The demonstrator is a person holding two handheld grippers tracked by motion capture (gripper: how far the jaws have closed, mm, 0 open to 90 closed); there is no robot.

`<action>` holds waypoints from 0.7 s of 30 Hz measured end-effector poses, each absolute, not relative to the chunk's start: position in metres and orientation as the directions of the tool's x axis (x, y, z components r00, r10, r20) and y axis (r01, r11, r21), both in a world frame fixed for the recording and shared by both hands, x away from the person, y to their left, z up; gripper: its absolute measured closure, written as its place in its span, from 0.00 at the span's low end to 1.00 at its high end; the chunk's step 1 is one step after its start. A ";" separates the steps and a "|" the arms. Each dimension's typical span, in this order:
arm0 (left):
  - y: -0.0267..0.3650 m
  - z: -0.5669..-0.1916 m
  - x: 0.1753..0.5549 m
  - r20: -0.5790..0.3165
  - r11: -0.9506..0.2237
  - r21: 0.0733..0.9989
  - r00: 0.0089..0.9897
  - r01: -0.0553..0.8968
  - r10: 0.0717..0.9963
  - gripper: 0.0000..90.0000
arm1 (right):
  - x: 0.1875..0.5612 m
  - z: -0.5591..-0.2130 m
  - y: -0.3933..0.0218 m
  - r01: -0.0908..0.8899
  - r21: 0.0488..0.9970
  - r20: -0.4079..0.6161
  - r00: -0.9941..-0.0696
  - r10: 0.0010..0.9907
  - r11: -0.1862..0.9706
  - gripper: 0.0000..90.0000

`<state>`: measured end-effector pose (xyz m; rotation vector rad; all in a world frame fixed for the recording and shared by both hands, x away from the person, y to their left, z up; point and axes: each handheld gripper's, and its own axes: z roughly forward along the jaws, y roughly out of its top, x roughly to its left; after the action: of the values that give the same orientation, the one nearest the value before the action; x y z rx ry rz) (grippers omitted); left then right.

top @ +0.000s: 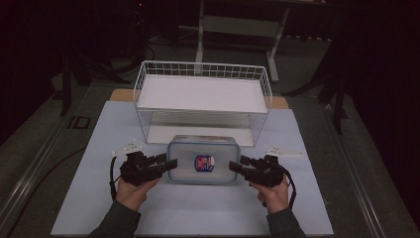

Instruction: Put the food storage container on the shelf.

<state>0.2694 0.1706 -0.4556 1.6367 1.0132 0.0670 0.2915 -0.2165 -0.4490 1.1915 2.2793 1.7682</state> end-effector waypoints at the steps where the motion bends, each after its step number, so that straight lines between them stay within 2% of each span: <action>1: 0.171 -0.455 0.269 -0.454 0.027 0.822 0.625 0.569 0.635 0.57 | 0.291 -0.448 -0.216 0.543 0.837 0.414 -0.711 0.568 0.069 0.54; 21: 0.176 -0.425 0.264 -0.423 0.033 0.851 0.648 0.524 0.633 0.57 | 0.287 -0.417 -0.211 0.486 0.870 0.364 -0.744 0.561 0.080 0.54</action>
<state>0.2640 0.1760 -0.4245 1.6185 0.9727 0.1090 0.2870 -0.2112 -0.4174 1.0974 2.2603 1.7758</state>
